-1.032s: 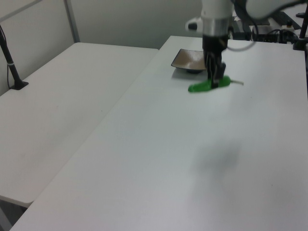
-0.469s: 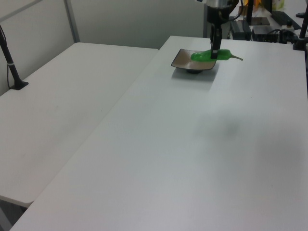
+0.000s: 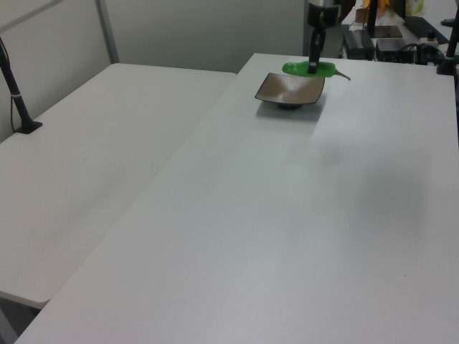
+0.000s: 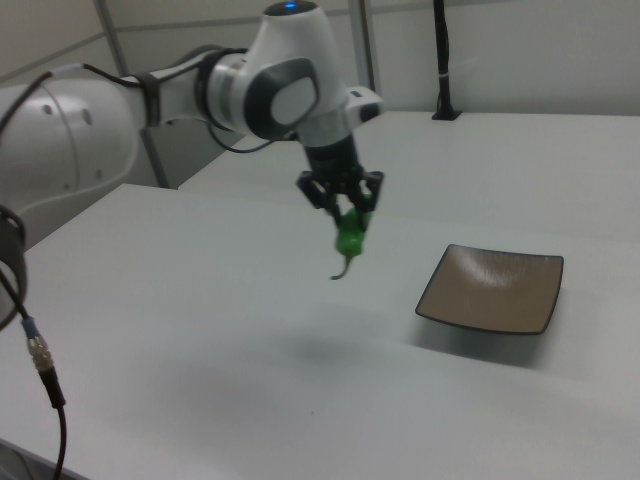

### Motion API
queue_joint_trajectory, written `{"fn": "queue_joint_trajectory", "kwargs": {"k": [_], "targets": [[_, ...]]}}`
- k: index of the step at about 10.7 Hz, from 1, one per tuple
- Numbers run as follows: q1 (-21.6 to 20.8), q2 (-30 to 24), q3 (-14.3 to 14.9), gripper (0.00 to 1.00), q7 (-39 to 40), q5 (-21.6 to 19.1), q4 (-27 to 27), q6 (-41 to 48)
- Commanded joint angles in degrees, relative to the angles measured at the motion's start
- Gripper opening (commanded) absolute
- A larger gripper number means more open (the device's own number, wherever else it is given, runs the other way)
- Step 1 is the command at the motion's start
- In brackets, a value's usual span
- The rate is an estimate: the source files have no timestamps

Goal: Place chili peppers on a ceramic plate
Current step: 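Lift the chili pepper and carry it over the square plate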

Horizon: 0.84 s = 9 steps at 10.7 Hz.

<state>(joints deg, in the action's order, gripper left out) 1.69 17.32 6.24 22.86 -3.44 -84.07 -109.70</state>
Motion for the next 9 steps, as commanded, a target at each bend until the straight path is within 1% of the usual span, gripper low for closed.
{"fn": "queue_joint_trajectory", "kwargs": {"k": [1,3,6,8,9], "targets": [[5.41,8.14,-0.27,0.0,1.75,-1.48,8.02,-6.55],[7.88,12.28,-0.36,0.0,1.75,-1.48,10.32,-11.21],[10.52,16.86,-0.62,0.0,1.75,-1.48,10.77,-20.17],[11.66,19.93,-0.71,0.0,1.66,-1.48,12.6,-22.31],[11.84,21.6,-0.71,0.0,1.58,-1.48,14.53,-22.31]]}}
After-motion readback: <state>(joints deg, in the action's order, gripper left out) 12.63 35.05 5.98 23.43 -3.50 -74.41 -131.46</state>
